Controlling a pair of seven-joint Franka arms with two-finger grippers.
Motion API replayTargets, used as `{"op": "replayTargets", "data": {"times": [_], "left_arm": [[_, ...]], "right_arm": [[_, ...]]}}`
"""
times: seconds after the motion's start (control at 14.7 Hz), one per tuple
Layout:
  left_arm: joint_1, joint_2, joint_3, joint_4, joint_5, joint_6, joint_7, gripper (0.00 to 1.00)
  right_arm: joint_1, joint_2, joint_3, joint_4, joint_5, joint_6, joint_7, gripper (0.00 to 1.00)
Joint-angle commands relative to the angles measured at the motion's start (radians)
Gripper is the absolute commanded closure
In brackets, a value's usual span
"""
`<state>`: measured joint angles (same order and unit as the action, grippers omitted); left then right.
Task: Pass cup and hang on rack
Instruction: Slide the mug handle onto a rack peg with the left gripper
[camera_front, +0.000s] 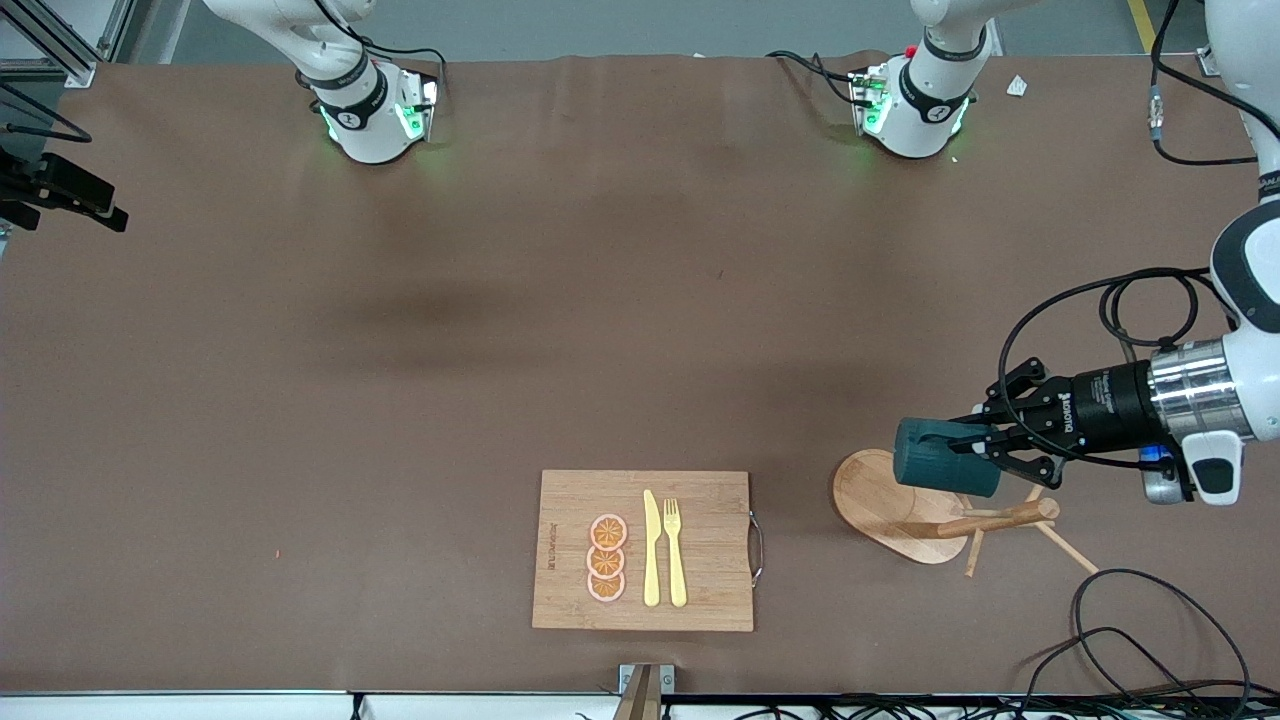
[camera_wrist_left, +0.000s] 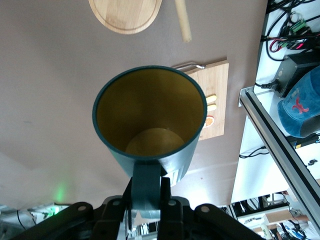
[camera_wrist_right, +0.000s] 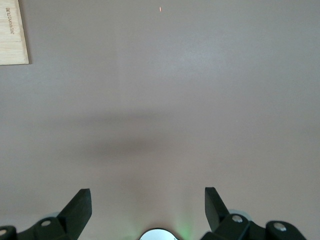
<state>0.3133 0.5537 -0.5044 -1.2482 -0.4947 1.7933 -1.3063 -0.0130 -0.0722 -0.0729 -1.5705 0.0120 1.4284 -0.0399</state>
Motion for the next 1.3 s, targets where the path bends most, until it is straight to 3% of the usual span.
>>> {"op": "replayTargets", "data": {"times": [0.0, 0.2, 0.61, 1.23], "left_arm": [[0.007, 0.02, -0.005, 0.009, -0.071, 0.017, 0.012, 1.0], [0.038, 0.055, -0.003, 0.007, -0.174, 0.047, 0.047, 1.0], [0.058, 0.103, -0.002, 0.007, -0.26, 0.086, 0.041, 1.0], [0.062, 0.14, 0.0, 0.004, -0.294, 0.11, 0.048, 1.0]], "right_arm": [[0.002, -0.012, 0.002, -0.01, -0.007, -0.002, 0.003, 0.0], [0.002, -0.012, 0.002, -0.01, -0.007, -0.002, 0.003, 0.0], [0.002, -0.015, 0.002, -0.01, -0.007, 0.0, 0.005, 0.0], [0.004, -0.015, 0.004, -0.011, 0.002, -0.005, 0.008, 0.0]]}}
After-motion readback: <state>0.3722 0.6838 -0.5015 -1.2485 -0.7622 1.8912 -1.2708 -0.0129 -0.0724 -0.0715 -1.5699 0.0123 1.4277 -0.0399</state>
